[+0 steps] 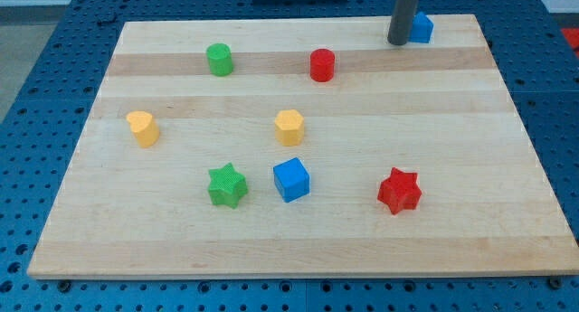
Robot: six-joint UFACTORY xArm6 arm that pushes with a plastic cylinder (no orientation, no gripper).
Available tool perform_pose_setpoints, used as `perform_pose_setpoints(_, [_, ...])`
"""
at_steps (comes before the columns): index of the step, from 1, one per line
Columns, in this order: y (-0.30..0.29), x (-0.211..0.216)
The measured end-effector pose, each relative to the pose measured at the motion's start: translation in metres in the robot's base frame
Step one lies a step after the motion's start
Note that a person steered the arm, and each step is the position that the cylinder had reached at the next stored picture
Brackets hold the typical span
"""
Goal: Slide the blue triangle right a bit
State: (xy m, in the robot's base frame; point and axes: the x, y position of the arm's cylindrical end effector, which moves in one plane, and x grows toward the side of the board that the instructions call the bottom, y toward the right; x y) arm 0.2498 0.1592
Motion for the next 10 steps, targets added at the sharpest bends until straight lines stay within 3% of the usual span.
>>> perform_pose_setpoints(3, [0.047, -0.033])
perform_pose_setpoints(4, [0.025, 0.009])
perform_pose_setpoints(5, [0.003, 0.017])
perform_pose_setpoints(7, [0.003, -0.047])
perform_pose_setpoints(10, [0.022, -0.058])
